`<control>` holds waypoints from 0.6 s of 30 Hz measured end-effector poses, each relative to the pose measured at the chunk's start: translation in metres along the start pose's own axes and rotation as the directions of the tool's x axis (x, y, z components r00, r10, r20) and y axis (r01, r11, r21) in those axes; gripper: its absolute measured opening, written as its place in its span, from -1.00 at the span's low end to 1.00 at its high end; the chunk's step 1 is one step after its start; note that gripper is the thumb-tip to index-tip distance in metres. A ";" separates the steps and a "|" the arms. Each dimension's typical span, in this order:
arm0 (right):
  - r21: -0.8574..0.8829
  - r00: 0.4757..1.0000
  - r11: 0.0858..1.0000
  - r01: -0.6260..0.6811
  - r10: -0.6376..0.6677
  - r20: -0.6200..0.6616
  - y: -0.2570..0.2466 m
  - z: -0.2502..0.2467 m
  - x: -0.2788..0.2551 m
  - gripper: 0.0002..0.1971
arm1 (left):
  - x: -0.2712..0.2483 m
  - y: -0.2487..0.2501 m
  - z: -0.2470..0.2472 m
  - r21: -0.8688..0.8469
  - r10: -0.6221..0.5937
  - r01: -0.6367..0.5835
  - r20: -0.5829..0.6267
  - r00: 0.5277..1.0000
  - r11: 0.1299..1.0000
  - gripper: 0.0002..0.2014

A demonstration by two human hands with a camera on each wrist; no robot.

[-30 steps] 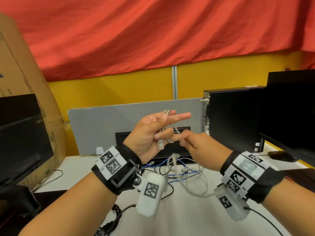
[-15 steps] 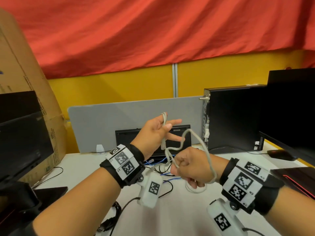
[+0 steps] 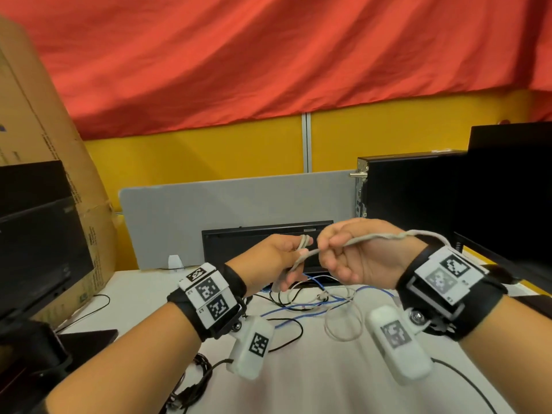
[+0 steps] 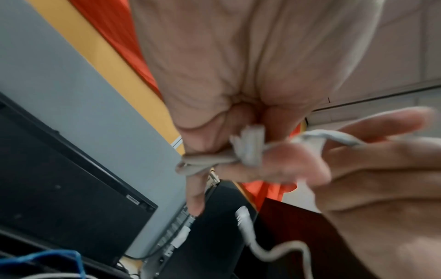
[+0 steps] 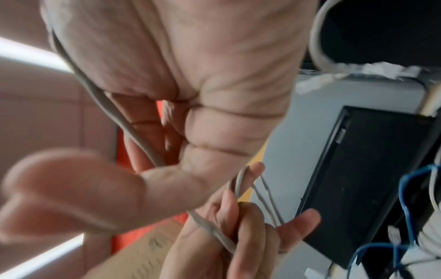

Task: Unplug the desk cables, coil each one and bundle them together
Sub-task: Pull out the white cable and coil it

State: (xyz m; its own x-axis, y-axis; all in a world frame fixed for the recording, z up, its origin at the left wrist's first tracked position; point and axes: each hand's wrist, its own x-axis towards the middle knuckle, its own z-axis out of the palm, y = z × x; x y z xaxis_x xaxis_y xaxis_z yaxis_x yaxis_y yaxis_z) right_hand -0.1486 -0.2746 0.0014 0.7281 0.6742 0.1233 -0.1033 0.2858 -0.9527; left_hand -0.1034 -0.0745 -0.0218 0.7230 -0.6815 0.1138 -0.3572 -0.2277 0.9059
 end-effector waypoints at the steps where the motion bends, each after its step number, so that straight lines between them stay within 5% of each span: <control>1: 0.042 1.000 0.999 0.002 -0.003 0.010 -0.001 -0.002 0.001 -0.78 | 0.000 0.002 0.002 -0.067 -0.006 0.007 0.008 1.000 0.998 -0.76; 4: 0.154 0.999 0.987 0.037 -0.038 0.001 0.000 -0.007 0.001 -0.75 | -0.004 0.007 0.005 -0.244 0.002 0.010 0.047 0.999 0.970 -0.60; 11: 0.329 0.906 0.904 0.272 -0.126 -0.404 0.016 -0.018 0.010 -0.62 | -0.008 0.003 -0.001 -0.528 0.047 0.022 0.116 0.992 0.849 -0.50; 15: 0.021 0.869 1.000 0.015 -0.003 -0.495 0.022 -0.020 0.014 -0.64 | -0.008 0.004 -0.003 -0.586 0.032 -0.022 0.006 0.999 0.810 -0.44; 18: -0.264 0.866 0.935 -0.236 0.079 -0.493 0.029 -0.011 0.012 -0.74 | -0.004 0.008 -0.005 -0.637 -0.019 -0.081 -0.149 0.989 0.766 -0.46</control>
State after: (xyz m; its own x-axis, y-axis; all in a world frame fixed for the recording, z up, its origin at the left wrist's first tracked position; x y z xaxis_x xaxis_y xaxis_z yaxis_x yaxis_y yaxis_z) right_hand -0.1351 -0.2659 -0.0281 0.9568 0.2706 -0.1059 -0.0895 -0.0723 -0.9934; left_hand -0.1061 -0.0701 -0.0133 0.8096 -0.5658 0.1561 0.0445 0.3244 0.9449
